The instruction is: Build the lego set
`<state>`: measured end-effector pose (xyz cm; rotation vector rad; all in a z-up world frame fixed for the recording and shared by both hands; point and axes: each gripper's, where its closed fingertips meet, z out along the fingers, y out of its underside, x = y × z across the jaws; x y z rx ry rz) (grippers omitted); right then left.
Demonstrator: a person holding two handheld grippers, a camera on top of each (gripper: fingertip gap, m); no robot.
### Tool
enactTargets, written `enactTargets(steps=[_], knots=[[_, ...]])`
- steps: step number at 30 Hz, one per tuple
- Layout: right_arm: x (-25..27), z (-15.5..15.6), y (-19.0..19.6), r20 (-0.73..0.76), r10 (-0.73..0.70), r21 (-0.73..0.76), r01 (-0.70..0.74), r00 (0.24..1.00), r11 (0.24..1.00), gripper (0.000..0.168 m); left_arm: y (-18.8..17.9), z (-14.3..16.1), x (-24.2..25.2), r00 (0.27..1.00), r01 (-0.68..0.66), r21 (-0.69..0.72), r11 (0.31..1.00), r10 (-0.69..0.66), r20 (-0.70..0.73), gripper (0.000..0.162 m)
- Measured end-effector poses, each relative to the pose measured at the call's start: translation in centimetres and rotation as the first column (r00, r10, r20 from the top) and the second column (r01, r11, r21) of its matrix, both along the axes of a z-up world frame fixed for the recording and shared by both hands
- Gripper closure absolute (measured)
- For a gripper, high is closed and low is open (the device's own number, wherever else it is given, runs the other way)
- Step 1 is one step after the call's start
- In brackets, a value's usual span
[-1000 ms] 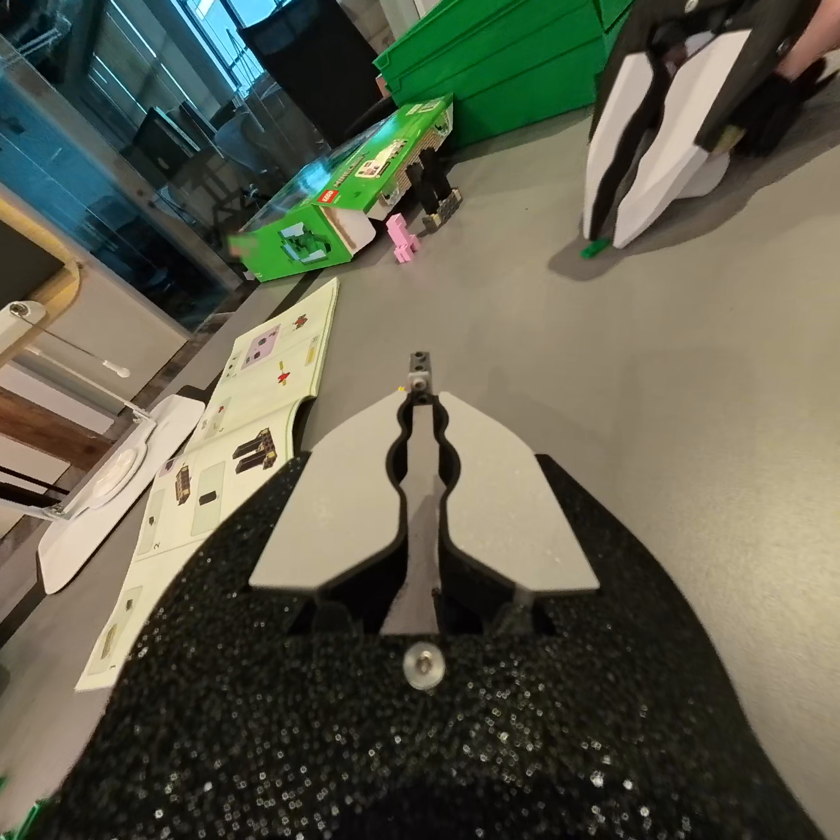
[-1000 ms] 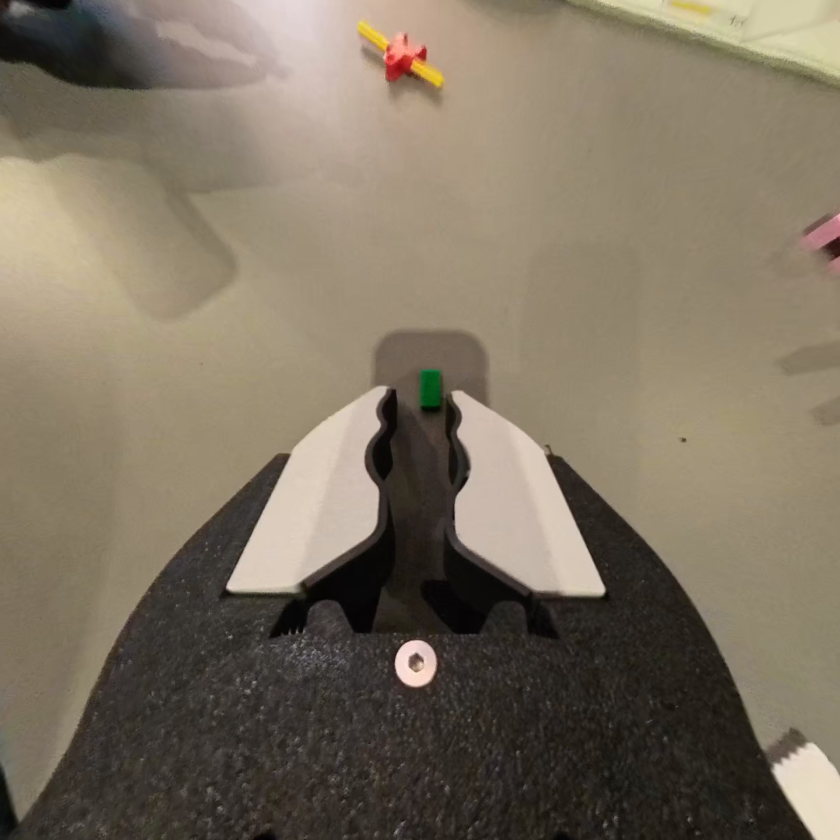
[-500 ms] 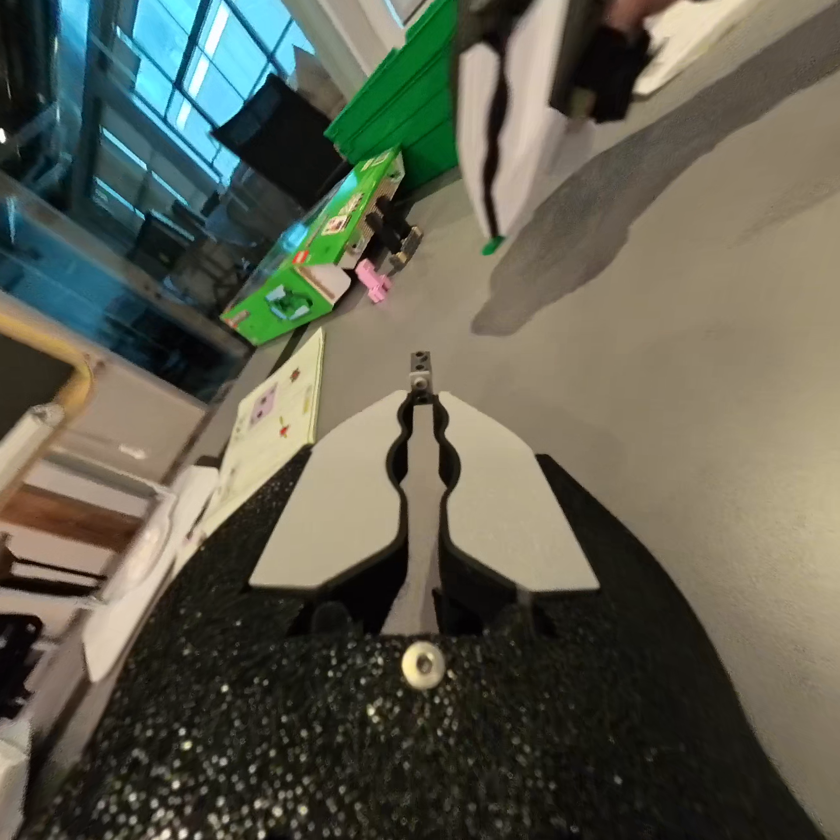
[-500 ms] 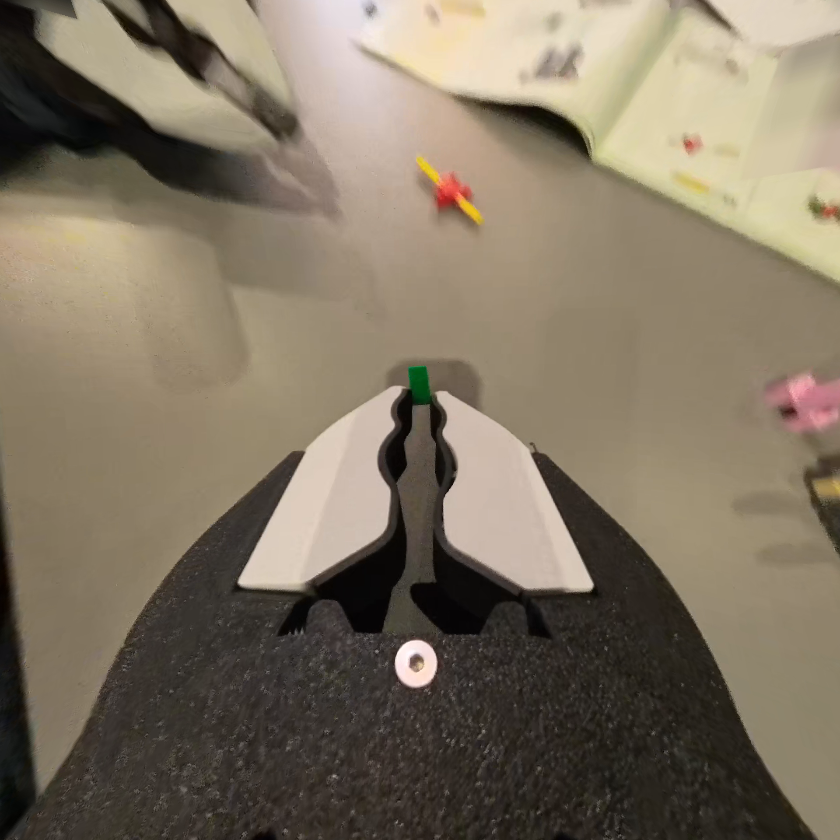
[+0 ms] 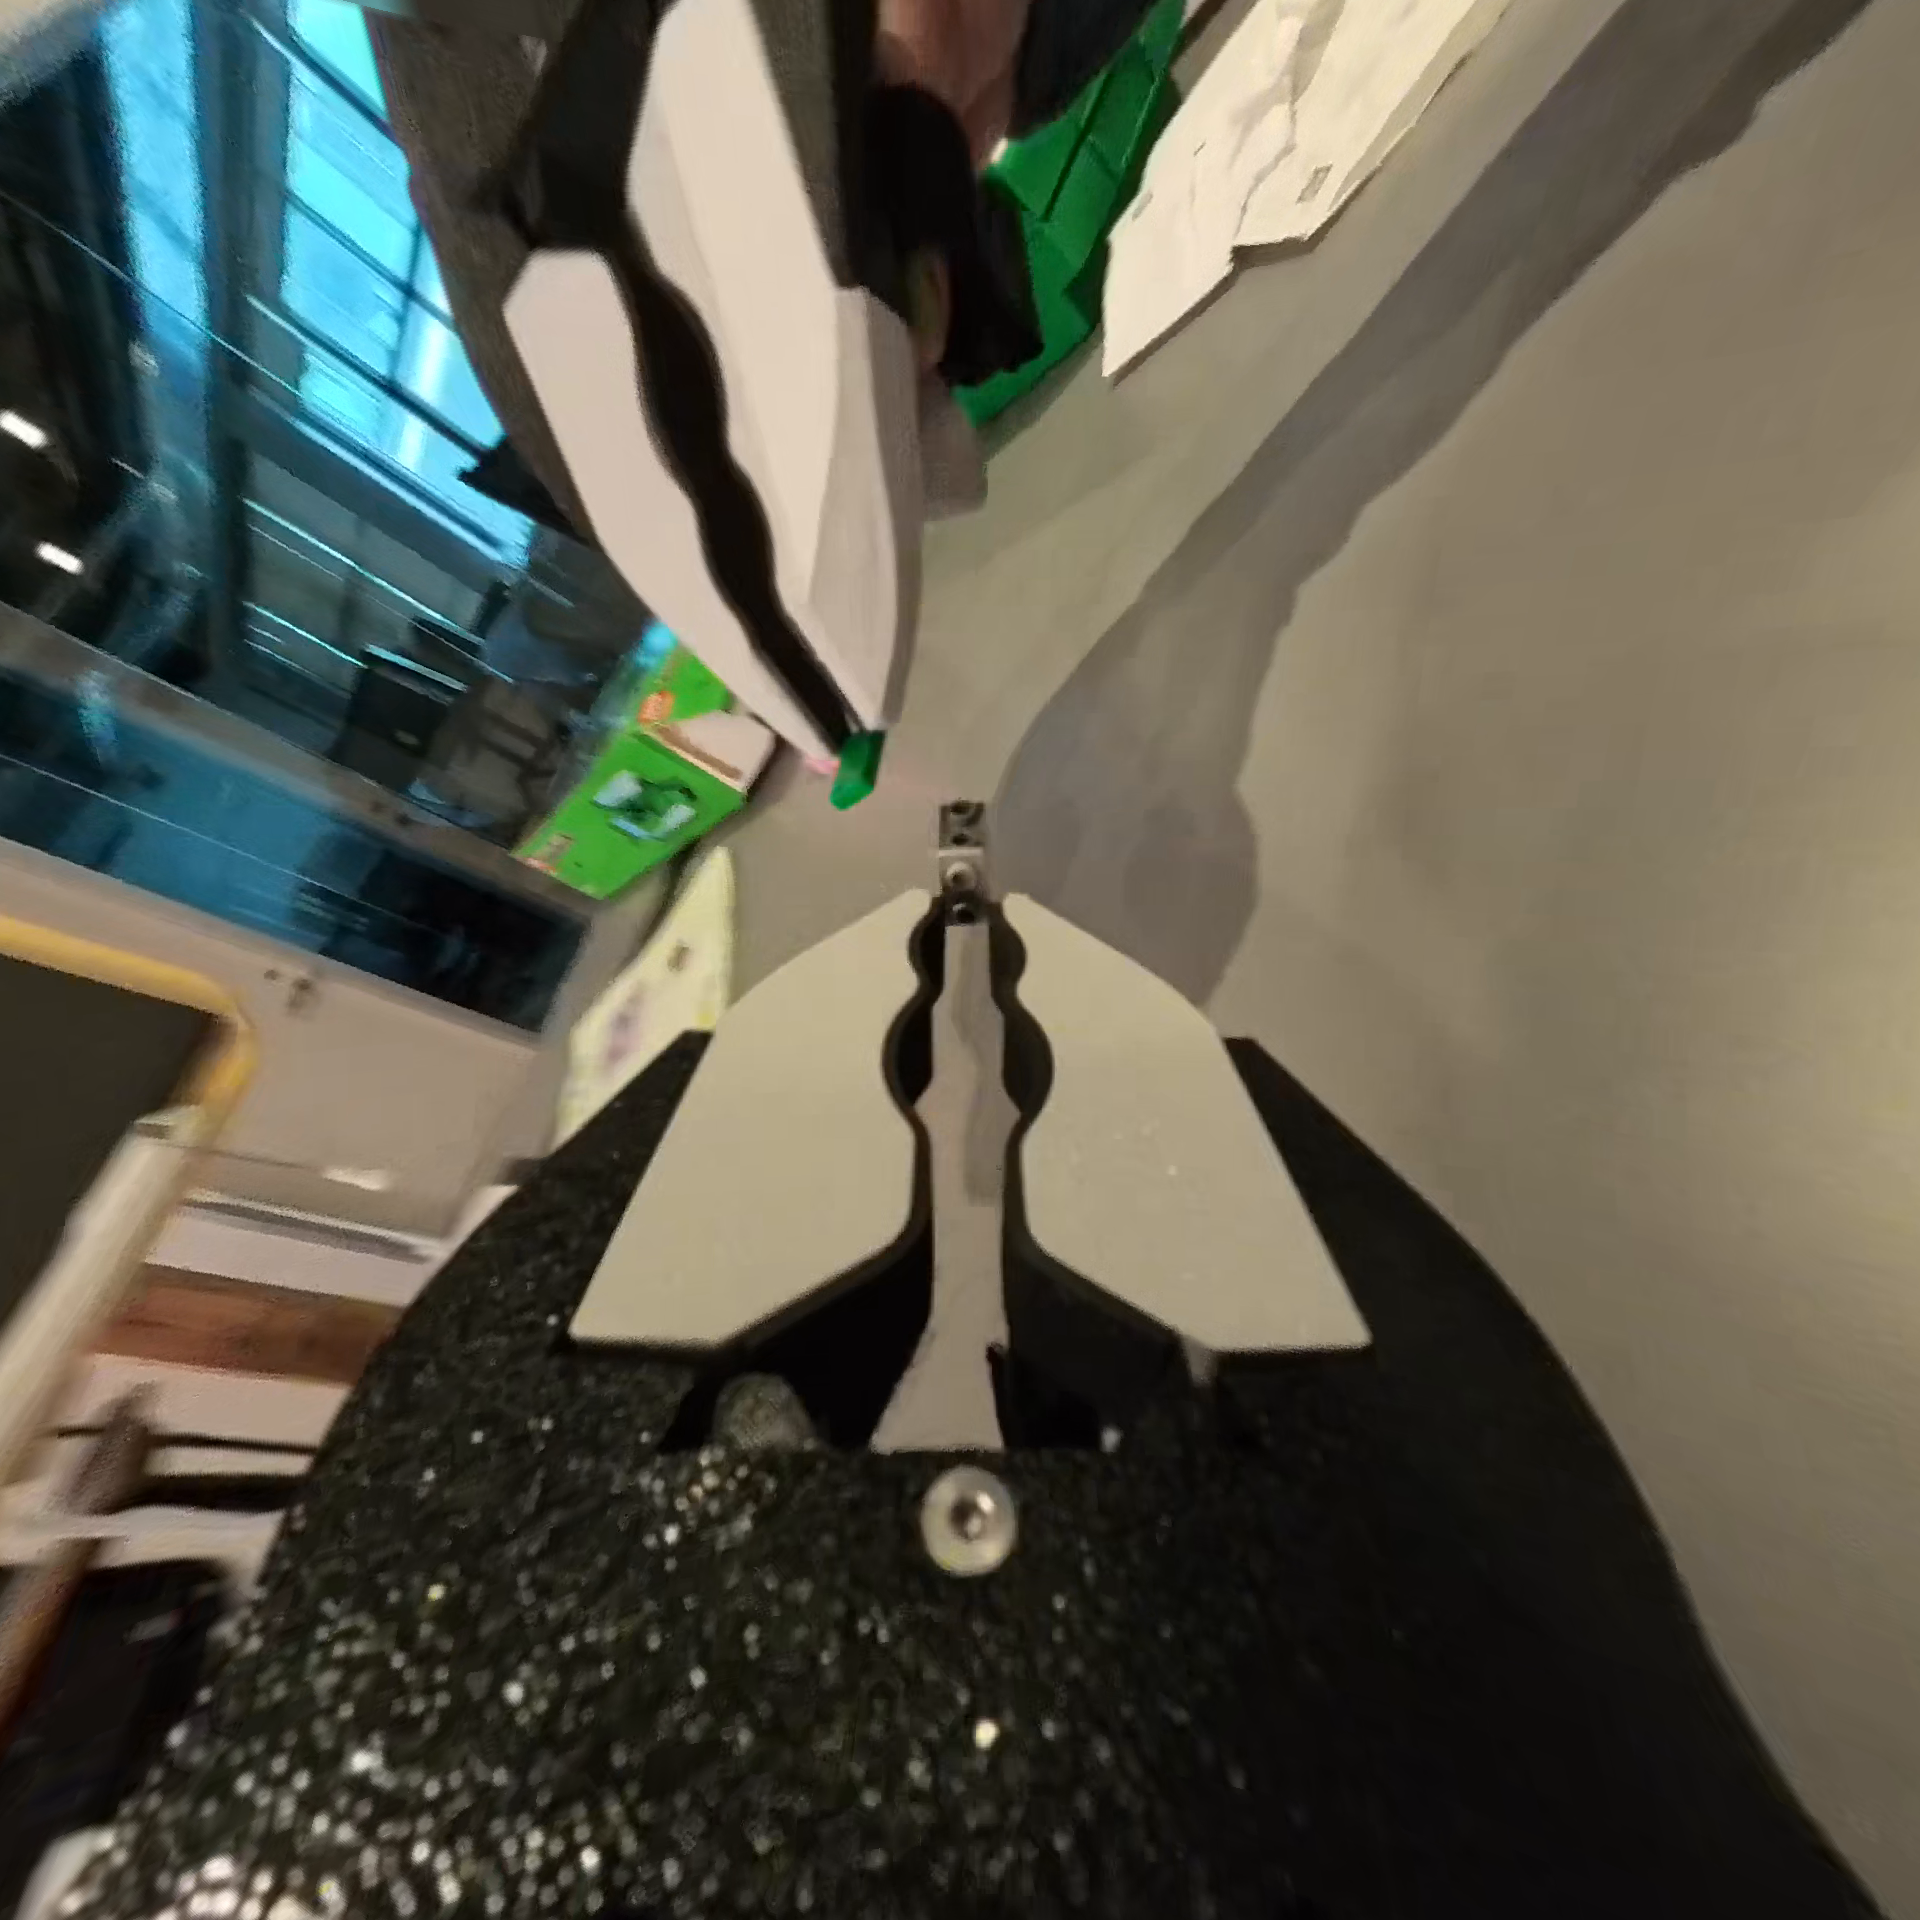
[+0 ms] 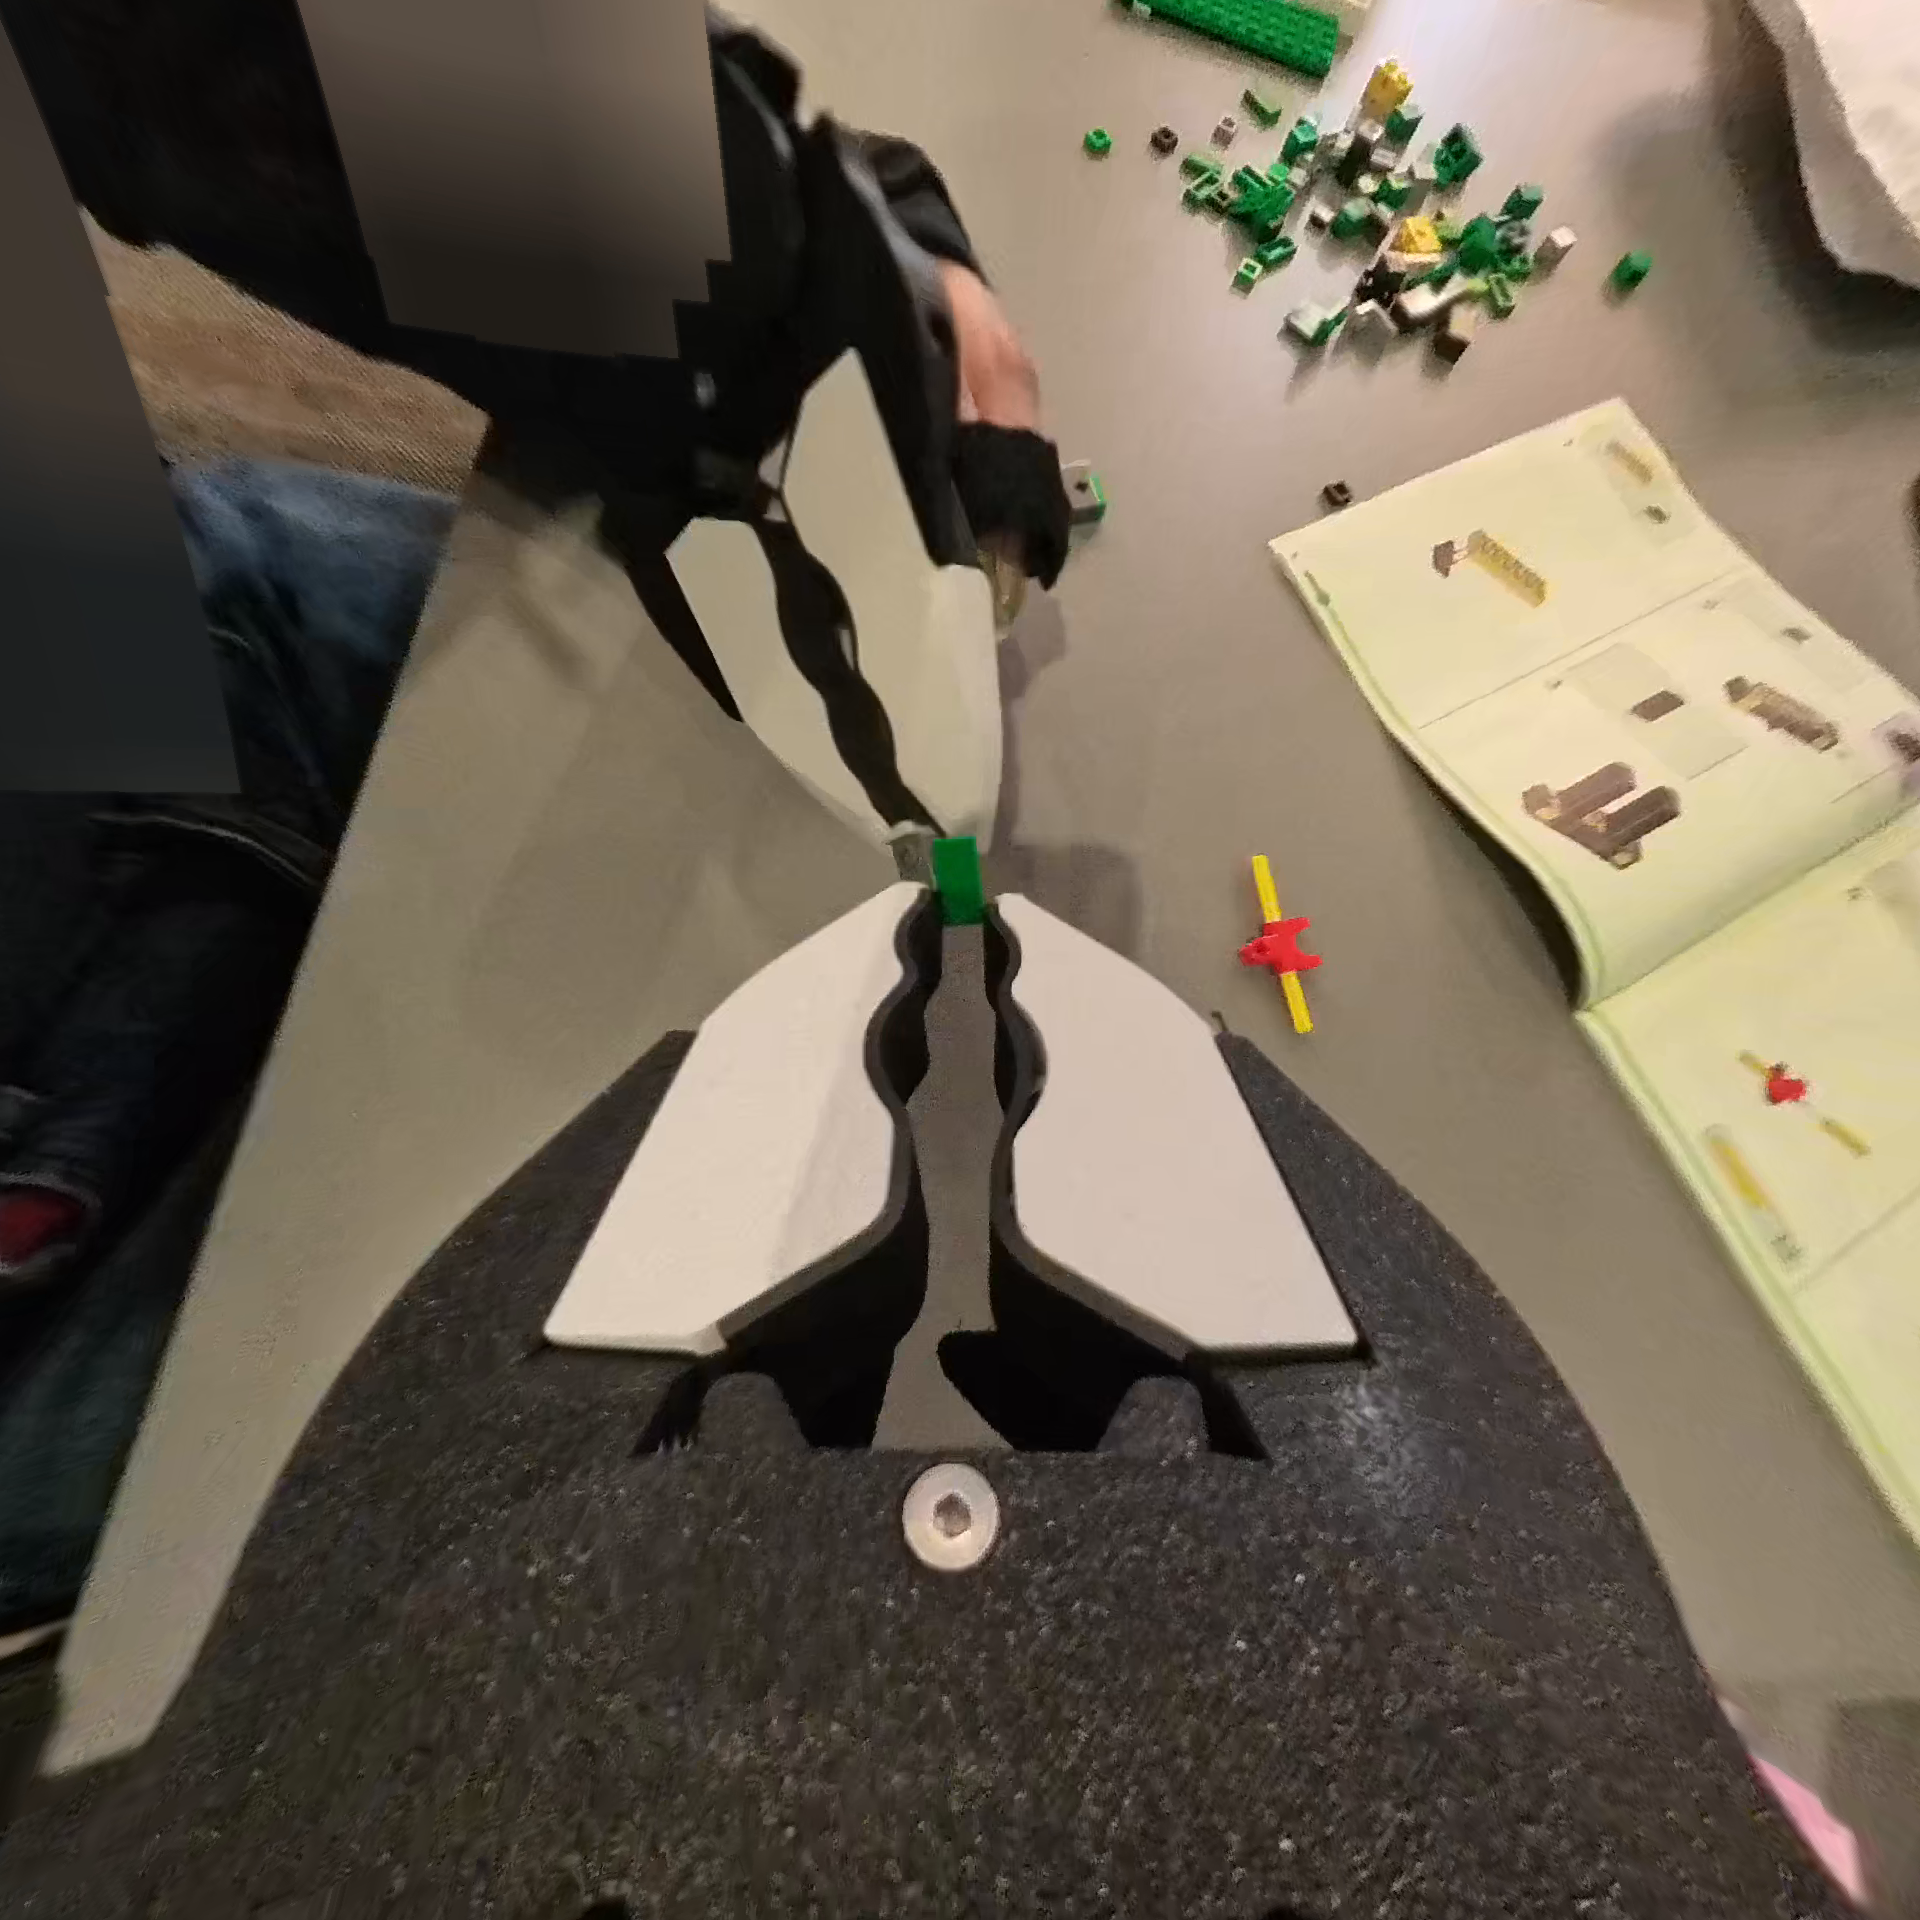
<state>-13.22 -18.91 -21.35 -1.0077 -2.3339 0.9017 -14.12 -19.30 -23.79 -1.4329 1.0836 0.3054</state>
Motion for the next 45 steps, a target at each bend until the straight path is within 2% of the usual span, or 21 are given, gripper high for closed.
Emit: enactTargets(steps=[1, 6, 10, 17, 45], knots=[[-0.05, -0.19, 0.0, -0.009, 0.006, 0.033, -0.006, 1.0, 0.999, 0.161, -0.04, -0.23, 0.21, 0.999, 0.017, -0.053, 0.998, -0.014, 0.052, 0.154], [-0.03, -0.68, -0.57, -0.019, 0.041, 0.11, -0.039, 0.999, 0.993, 0.161, -0.2, 0.1, 0.15, 0.949, 0.104, -0.203, 0.974, -0.036, 0.315, 0.155], [-0.29, -0.56, -0.61, -0.043, 0.043, 0.194, -0.034, 0.998, 0.981, 0.161, -0.21, 0.14, -0.08, 0.916, 0.138, -0.251, 0.958, -0.027, 0.4, 0.154], [-0.53, -0.76, -0.49, -0.017, 0.035, 0.269, -0.029, 0.999, 0.963, 0.161, -0.16, 0.05, -0.13, 0.903, 0.15, -0.273, 0.95, -0.019, 0.429, 0.154], [-0.81, -1.06, -0.43, 0.053, -0.02, 0.265, 0.005, 0.998, 0.964, 0.16, 0.04, 0.01, -0.4, 0.905, 0.132, -0.278, 0.951, -0.001, 0.426, 0.154]])
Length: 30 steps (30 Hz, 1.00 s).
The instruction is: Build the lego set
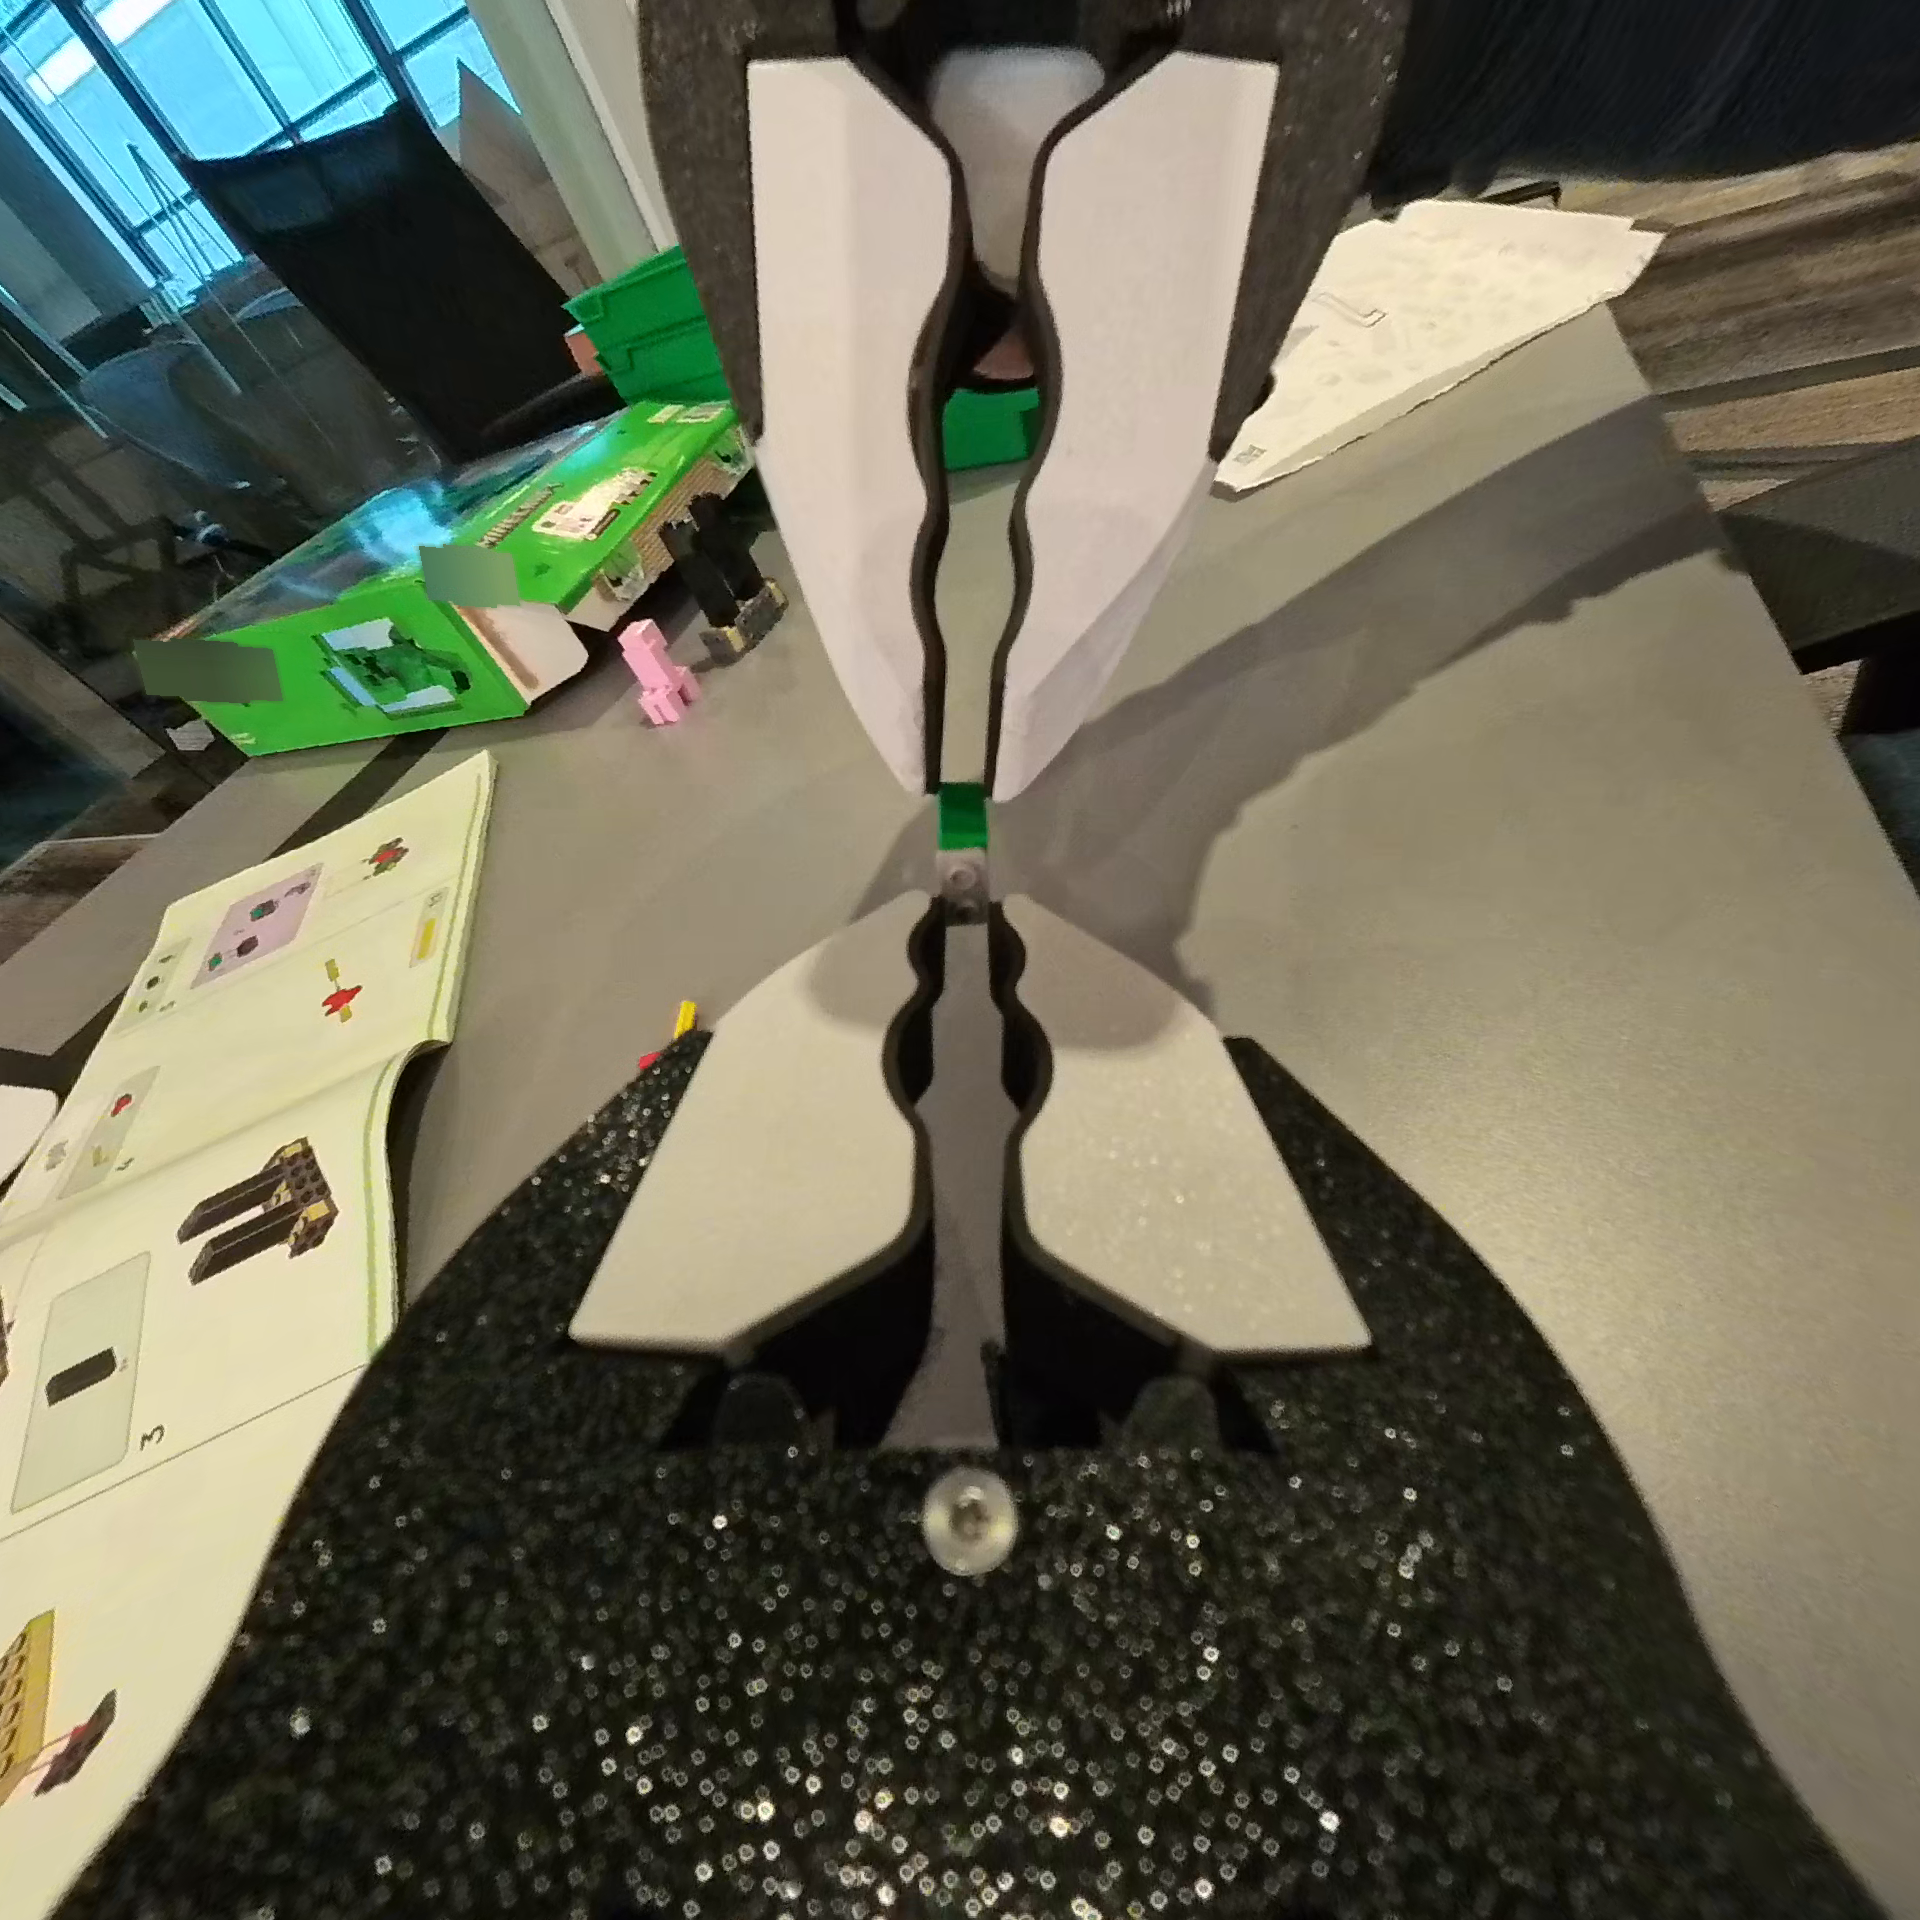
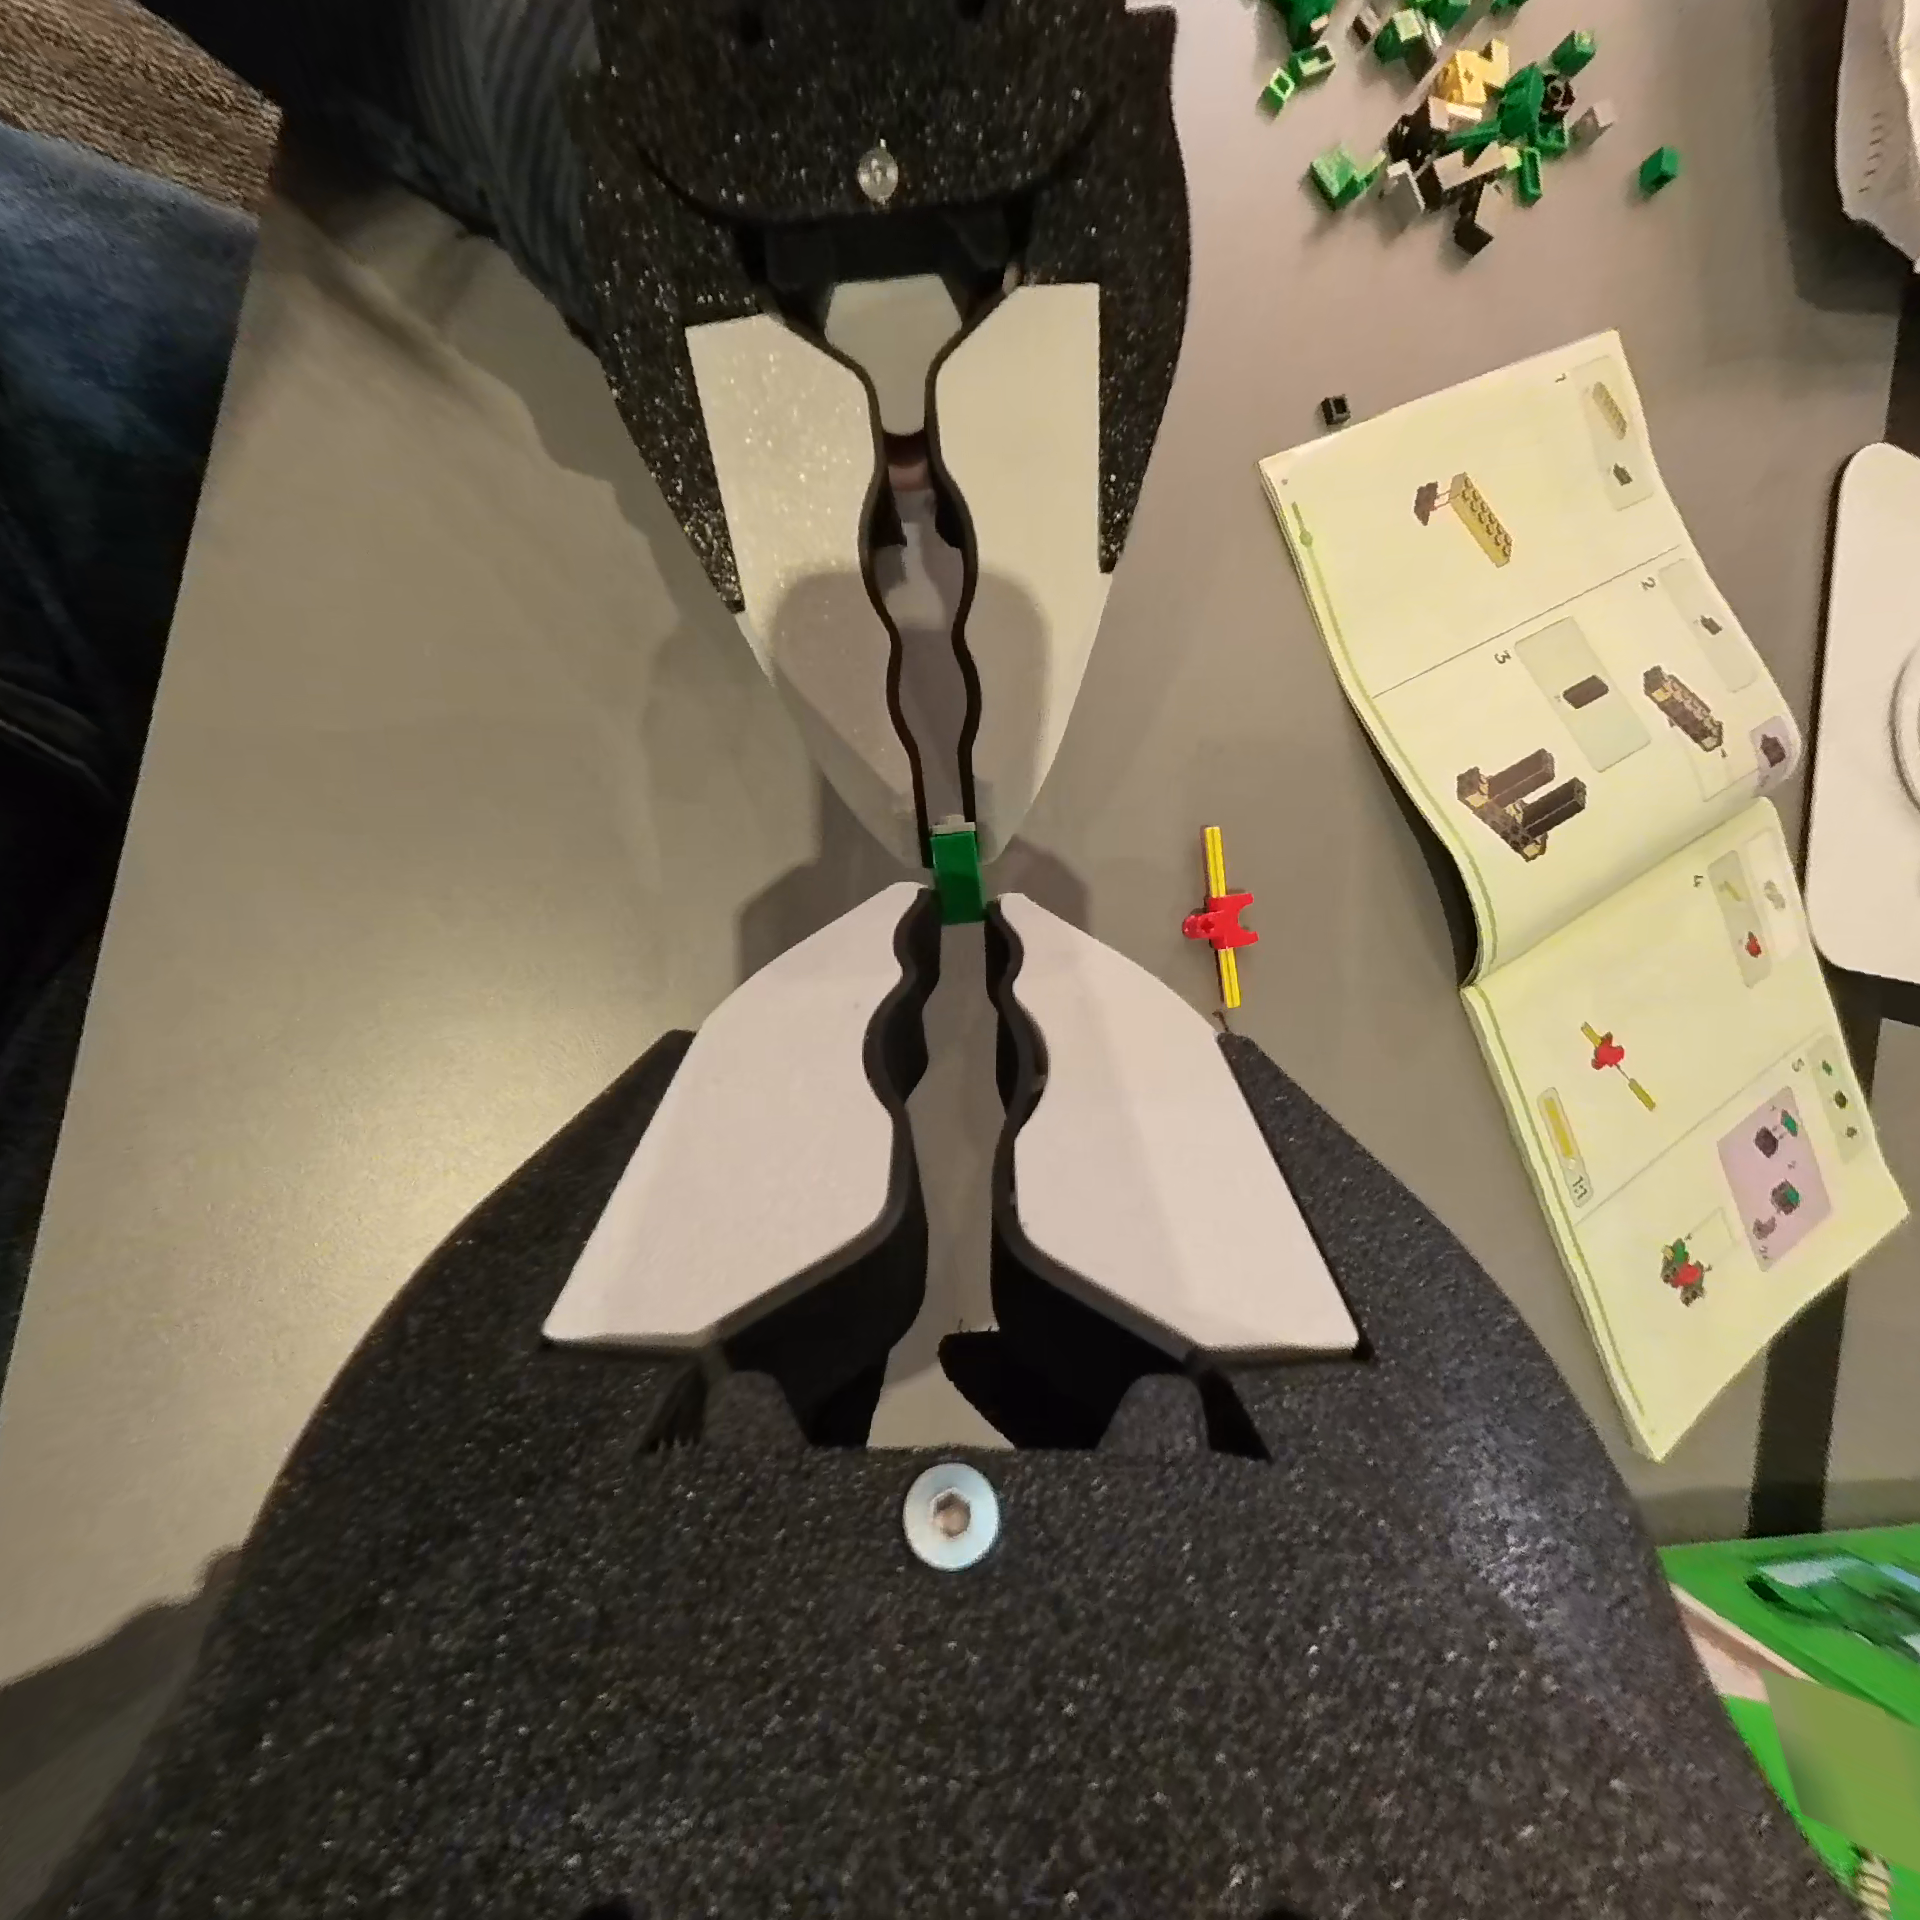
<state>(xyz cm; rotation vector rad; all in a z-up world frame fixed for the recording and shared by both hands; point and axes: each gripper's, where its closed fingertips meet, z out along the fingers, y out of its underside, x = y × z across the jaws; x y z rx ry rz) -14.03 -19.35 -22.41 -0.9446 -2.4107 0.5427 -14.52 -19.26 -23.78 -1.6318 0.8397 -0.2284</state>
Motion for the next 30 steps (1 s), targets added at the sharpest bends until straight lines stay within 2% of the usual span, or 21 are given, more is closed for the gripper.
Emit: enactTargets(steps=[30], knots=[[-0.17, -0.48, 0.18, 0.072, -0.05, 0.01, 0.05, 0.996, 0.999, 0.16, 0.18, -0.36, -0.09, 1.0, -0.01, -0.019, 1.0, 0.01, -0.011, 0.154]])
